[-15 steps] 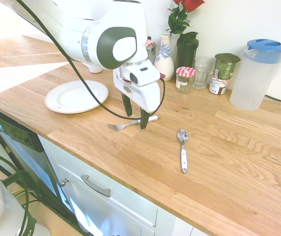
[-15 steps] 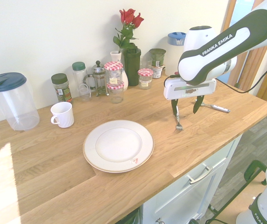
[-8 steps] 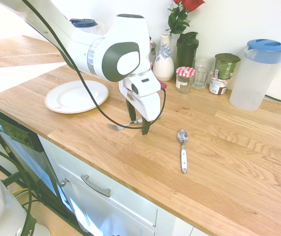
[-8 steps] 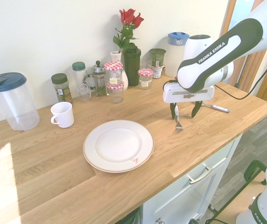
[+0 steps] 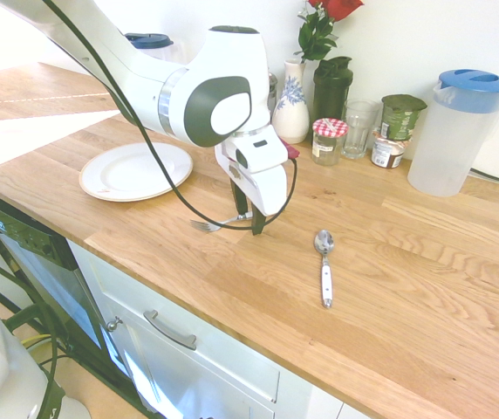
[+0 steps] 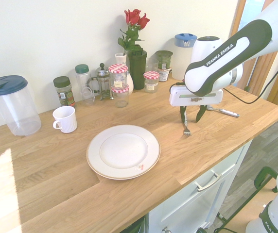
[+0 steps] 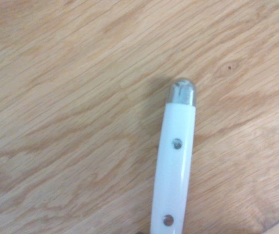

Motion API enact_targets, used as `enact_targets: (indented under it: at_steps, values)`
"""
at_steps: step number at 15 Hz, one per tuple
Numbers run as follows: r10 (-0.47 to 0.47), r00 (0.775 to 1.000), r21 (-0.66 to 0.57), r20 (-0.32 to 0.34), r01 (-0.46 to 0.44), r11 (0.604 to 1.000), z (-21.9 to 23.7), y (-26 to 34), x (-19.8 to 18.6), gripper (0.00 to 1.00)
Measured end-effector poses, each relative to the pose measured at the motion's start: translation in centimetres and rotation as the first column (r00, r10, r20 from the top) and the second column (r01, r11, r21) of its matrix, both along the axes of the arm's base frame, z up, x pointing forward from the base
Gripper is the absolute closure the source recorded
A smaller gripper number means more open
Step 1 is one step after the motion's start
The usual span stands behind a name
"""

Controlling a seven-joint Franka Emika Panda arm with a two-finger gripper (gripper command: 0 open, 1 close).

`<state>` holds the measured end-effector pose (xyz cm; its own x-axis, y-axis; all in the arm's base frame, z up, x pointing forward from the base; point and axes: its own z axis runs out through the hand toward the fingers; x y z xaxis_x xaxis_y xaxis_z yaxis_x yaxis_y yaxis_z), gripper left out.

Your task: Put the fork into the plate

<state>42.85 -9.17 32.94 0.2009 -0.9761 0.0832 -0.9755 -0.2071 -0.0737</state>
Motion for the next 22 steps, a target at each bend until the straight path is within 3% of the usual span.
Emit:
enact_targets:
  at_steps: [14,18,22]
  values:
    - [-0.015,1.0,0.001,0.01,0.015,1.0,0.3,-0.4,0.3,1.0]
    - [0.009,0.997,0.0,0.082,-0.009,1.0,4.1,0.9,3.2,1.0]
    - [0.088,0.992,0.02,0.095,-0.091,0.996,6.2,6.5,5.2,1.0]
